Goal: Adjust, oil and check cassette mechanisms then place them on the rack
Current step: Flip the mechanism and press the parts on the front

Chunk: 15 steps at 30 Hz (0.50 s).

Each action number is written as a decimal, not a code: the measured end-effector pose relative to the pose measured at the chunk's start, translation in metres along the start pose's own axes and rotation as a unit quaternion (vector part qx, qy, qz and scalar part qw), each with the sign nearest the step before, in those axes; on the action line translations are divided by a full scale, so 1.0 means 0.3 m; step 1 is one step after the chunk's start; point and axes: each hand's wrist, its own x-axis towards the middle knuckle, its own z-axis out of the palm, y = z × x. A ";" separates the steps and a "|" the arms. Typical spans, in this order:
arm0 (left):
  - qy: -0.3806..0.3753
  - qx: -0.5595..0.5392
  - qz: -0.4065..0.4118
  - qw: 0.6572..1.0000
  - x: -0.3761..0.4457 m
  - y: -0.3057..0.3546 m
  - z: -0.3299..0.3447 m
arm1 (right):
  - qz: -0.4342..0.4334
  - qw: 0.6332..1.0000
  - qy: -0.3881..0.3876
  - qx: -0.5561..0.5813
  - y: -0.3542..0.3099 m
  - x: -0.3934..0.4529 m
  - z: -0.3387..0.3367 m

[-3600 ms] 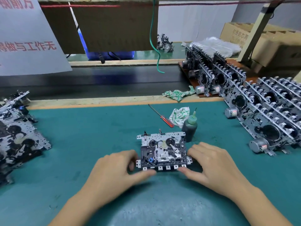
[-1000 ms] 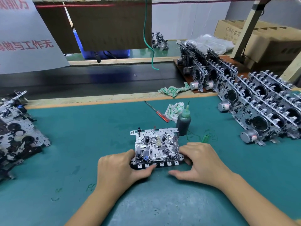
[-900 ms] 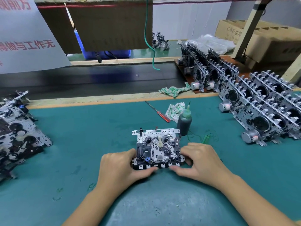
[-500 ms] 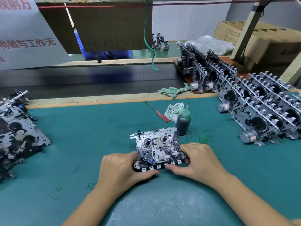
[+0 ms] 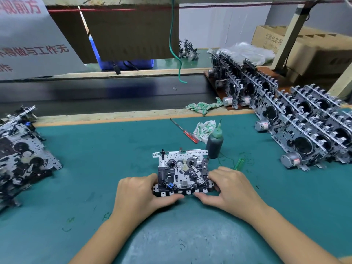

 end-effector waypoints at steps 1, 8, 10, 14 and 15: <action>-0.009 -0.007 0.000 1.000 0.001 -0.003 -0.001 | 0.009 1.000 0.007 -0.002 -0.003 0.001 0.004; -0.026 -0.002 -0.011 1.000 -0.005 0.001 0.000 | 0.012 0.999 -0.040 0.013 0.014 -0.003 -0.003; -0.025 0.001 0.005 1.000 -0.011 0.002 0.004 | 0.023 0.999 -0.029 0.013 0.005 -0.005 -0.002; -0.008 -0.008 0.014 1.000 -0.006 -0.002 0.000 | 0.071 0.997 -0.014 0.001 -0.020 0.001 0.014; -0.010 -0.004 0.005 1.000 -0.004 -0.002 -0.001 | 0.066 0.997 -0.022 0.016 -0.014 0.001 0.011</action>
